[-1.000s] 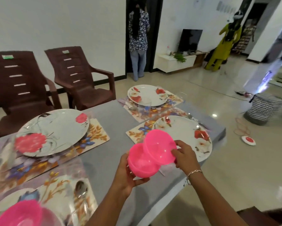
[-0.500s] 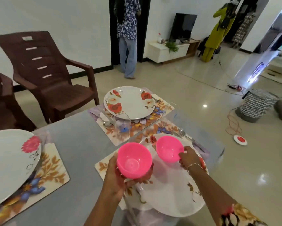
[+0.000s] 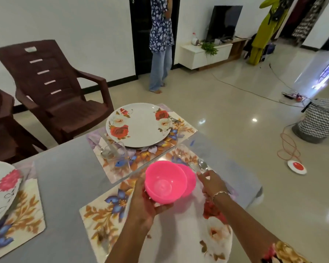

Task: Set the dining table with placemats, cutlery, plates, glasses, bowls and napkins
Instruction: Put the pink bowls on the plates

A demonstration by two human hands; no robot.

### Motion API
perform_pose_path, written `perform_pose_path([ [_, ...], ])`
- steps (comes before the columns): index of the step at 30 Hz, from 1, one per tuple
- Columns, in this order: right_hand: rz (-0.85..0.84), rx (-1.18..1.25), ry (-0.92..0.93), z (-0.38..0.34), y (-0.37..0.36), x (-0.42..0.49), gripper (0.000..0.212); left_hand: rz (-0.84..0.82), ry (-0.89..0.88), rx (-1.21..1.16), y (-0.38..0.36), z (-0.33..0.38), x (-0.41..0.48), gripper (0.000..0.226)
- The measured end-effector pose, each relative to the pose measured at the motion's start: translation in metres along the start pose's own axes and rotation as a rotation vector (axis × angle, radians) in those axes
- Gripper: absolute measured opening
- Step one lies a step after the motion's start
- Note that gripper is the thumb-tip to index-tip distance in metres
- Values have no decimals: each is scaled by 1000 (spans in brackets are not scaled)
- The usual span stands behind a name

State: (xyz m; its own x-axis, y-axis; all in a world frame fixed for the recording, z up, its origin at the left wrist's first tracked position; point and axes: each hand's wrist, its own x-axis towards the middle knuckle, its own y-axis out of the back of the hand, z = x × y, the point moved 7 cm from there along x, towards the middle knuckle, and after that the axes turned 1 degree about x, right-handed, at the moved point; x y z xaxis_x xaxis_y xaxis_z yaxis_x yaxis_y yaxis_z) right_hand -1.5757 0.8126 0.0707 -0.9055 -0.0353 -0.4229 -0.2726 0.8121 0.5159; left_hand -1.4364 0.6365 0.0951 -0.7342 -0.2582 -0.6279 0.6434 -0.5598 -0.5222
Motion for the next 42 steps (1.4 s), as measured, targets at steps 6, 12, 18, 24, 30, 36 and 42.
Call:
perform_pose_path([
  [6, -41, 114, 352, -11, 91, 37, 15, -3, -43, -24, -106, -54, 36, 58],
  [12, -79, 30, 561, -10, 193, 72, 11, -43, 20, -10, -228, -116, 69, 55],
  [18, 10, -123, 535, 2, 267, 139, 18, -99, -6, 92, -314, -146, 116, 65],
  [24, 73, -234, 506, -2, 305, 224, 29, -82, -2, 133, -369, -160, 185, 37],
  [30, -4, -316, 579, -34, 308, 318, 33, 20, -64, 57, -405, -149, 264, 37],
  [36, -94, -287, 689, -90, 318, 379, 44, 124, -99, -44, -438, -119, 308, 40],
  [42, -267, -197, 692, -140, 297, 431, 23, 215, -219, -117, -452, -72, 332, 30],
])
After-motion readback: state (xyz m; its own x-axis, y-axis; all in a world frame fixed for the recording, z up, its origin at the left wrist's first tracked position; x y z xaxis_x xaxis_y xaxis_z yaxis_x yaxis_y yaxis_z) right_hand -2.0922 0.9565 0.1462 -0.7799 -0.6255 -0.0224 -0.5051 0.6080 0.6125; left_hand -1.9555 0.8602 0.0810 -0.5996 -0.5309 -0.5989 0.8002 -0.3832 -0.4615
